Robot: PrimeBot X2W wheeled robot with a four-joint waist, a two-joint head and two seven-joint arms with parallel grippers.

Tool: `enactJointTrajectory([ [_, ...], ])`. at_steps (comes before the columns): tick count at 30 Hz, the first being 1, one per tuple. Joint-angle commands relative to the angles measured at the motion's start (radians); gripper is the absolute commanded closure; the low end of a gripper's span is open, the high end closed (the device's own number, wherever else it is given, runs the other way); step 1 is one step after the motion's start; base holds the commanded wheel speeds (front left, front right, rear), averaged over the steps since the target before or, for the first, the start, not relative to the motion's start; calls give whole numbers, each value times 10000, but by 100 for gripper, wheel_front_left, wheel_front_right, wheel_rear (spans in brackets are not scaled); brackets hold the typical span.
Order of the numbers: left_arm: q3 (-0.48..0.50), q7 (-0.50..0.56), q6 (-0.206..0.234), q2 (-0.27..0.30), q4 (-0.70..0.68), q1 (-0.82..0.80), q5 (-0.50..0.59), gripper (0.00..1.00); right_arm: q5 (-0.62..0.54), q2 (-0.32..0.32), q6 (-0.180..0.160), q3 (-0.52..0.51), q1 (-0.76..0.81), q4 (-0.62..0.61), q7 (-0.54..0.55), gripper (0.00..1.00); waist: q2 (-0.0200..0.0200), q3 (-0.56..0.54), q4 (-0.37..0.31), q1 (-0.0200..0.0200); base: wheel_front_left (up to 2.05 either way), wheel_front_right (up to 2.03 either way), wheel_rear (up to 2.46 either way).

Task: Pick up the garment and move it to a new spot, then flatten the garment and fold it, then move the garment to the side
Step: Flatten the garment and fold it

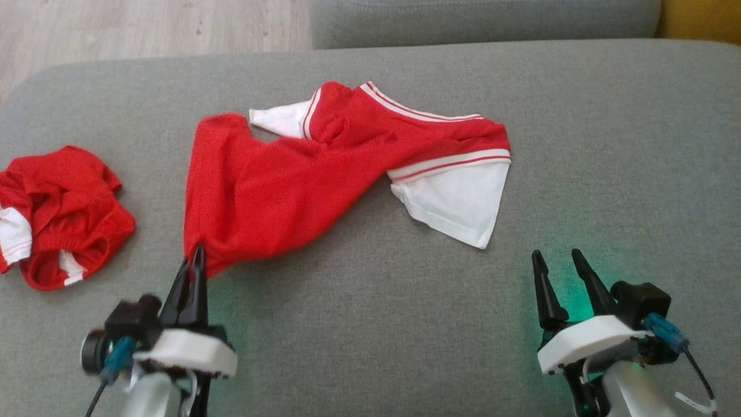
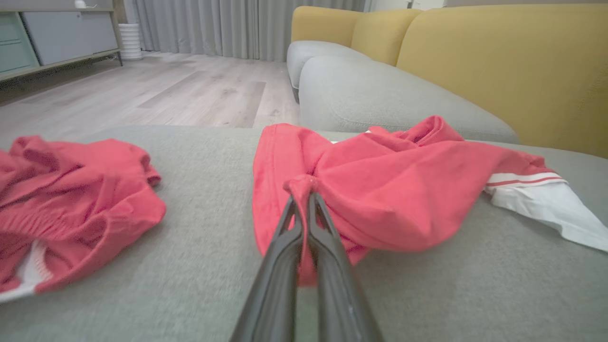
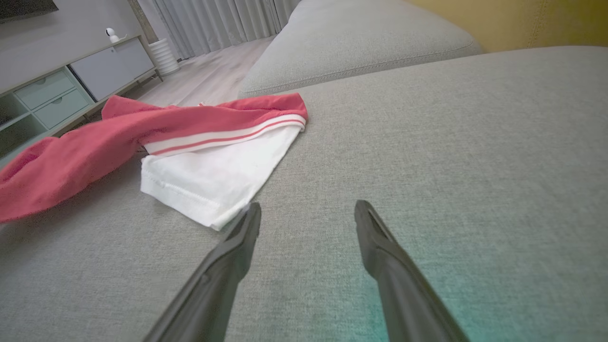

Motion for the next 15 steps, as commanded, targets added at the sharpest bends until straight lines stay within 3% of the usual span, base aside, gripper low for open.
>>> enactJointTrajectory([
  [1,594,-52,34,105,-356,-388,45,100,30,44,-7,224,-14,-269,-109,0,0,-112,45,1,0,0,0],
  [2,740,-52,46,38,-332,-240,93,98,25,45,-7,245,-7,-260,-109,0,0,-162,40,1,0,0,0],
  [3,912,-52,70,-22,-359,-125,142,88,24,46,-7,270,-6,-253,-109,0,0,-215,29,1,0,0,0],
  [6,1416,-52,157,-186,-438,191,311,0,59,49,-7,304,14,-256,-109,0,0,-375,-26,1,0,0,0],
  [15,2122,-53,490,-671,-950,1212,1071,0,282,62,-7,363,232,-911,-109,0,0,-895,-207,1,0,0,0],
])
